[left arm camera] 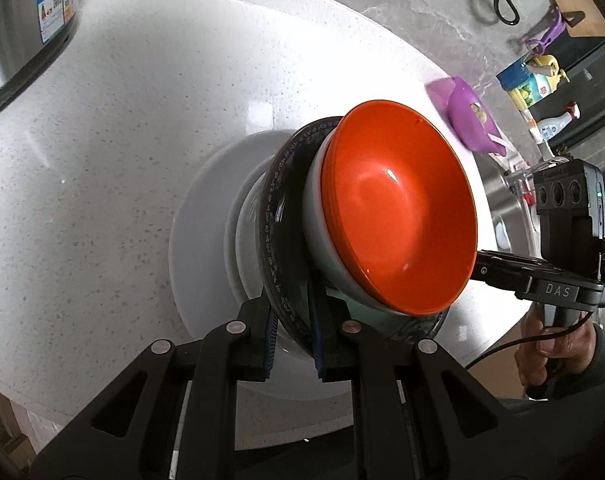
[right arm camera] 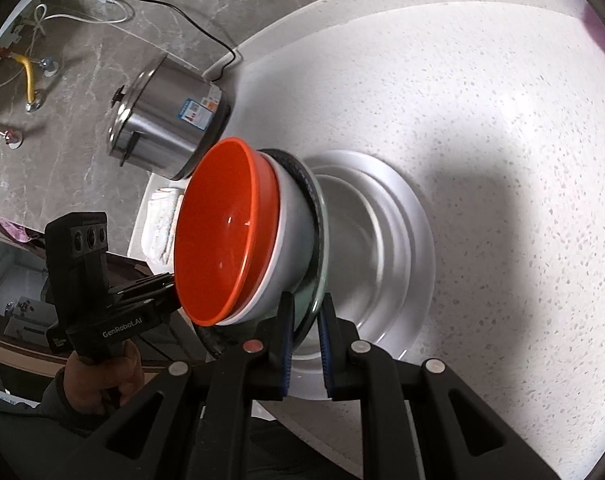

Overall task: Organize plates and bowls
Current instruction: 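Lower the patterned plate with bowls onto the white plate stack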

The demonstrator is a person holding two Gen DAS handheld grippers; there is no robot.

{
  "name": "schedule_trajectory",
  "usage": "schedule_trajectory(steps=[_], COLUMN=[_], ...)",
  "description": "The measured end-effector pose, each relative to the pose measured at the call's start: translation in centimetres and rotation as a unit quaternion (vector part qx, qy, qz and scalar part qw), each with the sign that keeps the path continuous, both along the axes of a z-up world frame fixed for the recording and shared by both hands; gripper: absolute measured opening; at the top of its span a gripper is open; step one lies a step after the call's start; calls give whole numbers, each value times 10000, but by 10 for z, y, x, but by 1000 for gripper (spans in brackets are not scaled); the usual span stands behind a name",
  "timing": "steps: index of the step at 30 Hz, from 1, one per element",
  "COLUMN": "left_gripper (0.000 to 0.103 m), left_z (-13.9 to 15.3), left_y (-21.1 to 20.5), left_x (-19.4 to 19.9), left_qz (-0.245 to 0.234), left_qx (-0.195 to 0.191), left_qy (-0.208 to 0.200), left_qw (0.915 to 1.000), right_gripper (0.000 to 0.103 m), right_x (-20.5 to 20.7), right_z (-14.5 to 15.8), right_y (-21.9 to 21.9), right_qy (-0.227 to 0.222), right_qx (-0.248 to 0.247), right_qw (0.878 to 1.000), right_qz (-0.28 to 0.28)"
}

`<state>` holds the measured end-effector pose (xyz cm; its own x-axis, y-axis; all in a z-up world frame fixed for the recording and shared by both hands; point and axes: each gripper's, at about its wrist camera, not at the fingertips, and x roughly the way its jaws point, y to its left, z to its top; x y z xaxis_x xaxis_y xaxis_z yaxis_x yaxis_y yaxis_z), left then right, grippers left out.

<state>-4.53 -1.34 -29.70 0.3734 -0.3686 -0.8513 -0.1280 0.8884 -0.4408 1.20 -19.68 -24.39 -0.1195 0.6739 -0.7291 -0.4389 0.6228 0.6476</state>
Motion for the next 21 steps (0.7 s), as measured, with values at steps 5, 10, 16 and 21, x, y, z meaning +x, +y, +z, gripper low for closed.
schedule_trajectory(steps=[5, 10, 16, 21], left_gripper=[11, 11, 11, 11], left_z=[-10, -19, -23, -29], left_y=[-2, -3, -15, -20], left_x=[5, 7, 20, 22], left_qz=[-31, -48, -56, -63], left_qx=[41, 21, 20, 24], left_qy=[45, 121, 157, 188], left_qw=[10000, 9999, 9999, 9998], right_gripper=[14, 14, 14, 14], right_x=[3, 2, 3, 2], right_z=[-6, -14, -18, -22], right_y=[2, 2, 2, 4], right_qy=[31, 65, 86, 87], right_qx=[-68, -129, -141, -189], right_qw=[10000, 9999, 9999, 9998], right_qz=[-11, 19, 9, -4])
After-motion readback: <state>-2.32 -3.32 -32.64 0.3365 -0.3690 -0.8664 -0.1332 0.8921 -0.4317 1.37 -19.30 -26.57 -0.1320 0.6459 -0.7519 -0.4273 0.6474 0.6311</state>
